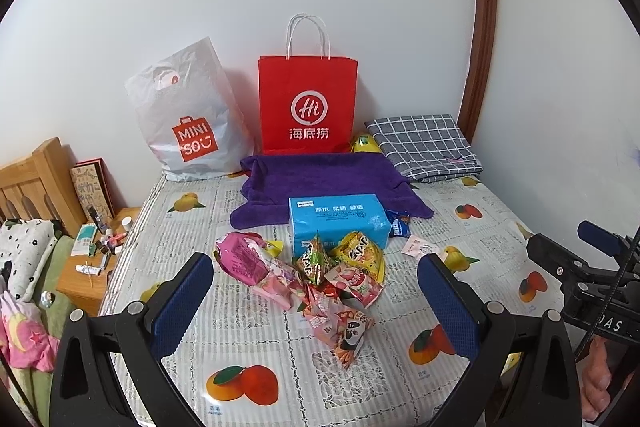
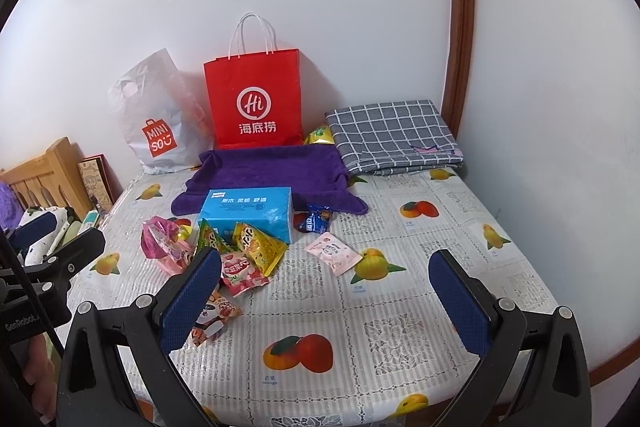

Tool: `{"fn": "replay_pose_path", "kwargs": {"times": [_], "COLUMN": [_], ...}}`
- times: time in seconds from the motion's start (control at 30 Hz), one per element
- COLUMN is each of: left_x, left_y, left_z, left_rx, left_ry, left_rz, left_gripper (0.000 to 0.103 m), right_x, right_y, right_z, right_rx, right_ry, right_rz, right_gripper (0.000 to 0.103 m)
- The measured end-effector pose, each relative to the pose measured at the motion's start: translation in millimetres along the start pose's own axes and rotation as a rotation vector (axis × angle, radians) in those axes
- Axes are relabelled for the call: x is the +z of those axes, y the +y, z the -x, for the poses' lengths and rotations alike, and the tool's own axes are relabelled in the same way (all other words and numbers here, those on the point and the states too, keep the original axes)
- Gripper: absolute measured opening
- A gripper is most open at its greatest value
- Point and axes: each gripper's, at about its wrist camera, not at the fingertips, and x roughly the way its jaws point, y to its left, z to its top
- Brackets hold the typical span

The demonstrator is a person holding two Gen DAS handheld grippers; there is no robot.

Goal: Organize snacks
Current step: 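Grasp the pink snack bag with the left tool while the right tool grasps a pink cake packet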

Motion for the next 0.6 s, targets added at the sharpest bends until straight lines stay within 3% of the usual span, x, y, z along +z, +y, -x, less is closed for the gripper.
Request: {"fn": "replay_pose_path", "kwargs": {"times": [0.3, 0.6], "left_x": [-9.4, -26.0], "left_y": [22.9, 42.2], "left_z": [-42.7, -90.5], "left_rx": [-0.001, -0.003], "left_ry": [0.077, 0.149], "left_rz": [0.048, 0.074], "left_gripper": [0.102, 0.096], "right_x": [-12.9, -37.4], "right_y": [-13.0, -36.3], "right_z": [-53.1, -128.3], "right_rx": [-0.012, -0.042], "right_ry": [0.088, 0.237], "right_rz": [-0.003, -0.063], "right_gripper": [0.102, 0.102]}}
